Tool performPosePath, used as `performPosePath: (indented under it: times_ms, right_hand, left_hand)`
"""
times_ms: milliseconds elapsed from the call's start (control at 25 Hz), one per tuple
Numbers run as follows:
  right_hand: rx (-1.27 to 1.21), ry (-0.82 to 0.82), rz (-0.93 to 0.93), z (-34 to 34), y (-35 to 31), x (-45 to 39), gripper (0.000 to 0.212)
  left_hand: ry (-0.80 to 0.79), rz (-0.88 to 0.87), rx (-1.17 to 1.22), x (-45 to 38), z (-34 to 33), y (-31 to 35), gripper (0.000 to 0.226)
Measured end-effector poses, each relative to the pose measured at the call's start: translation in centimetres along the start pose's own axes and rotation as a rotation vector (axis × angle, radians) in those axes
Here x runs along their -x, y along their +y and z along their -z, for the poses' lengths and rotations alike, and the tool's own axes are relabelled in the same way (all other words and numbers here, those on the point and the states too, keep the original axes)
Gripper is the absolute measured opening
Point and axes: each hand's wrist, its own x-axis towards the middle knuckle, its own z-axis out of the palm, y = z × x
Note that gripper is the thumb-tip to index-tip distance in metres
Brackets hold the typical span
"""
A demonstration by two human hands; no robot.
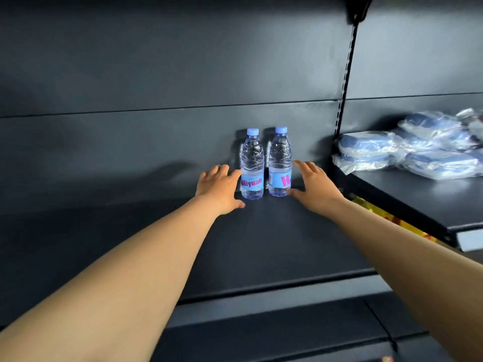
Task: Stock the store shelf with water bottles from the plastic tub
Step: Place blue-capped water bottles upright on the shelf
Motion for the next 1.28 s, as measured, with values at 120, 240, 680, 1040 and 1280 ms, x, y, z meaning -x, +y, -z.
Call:
performPosePath:
  times_ms: [120, 240, 680, 1040, 1280]
  right_hand:
    - [0.176, -0.037, 0.052, 2.9, -3.5, 6.5, 0.079]
    - [0.282, -0.076, 0.072, 4.8, -7.2, 13.8, 0.083]
    - [0.22, -0.271, 0.072, -3.1, -12.8, 36.7, 0.079]
    - [0.053, -0.572, -0.066, -21.0, -5.1, 48.1, 0.078]
    - [-0.092, -0.784, -0.182, -32.6, -0.1, 56.8, 0.081]
  left_hand:
    - [-0.024, -0.019, -0.053, 7.2, 3.6, -0.7, 0.091]
    - [-0.039, -0.035, -0.04, 15.2, 6.1, -1.3, 0.091]
    - [-0.16, -0.139, 0.034, 39.2, -1.2, -2.5, 0.085]
    - [-0.499, -0.027, 0.349, 50.8, -24.1, 0.8, 0.09]
    - [-0.634, 0.33, 0.656, 57.8, -38.0, 4.5, 0.092]
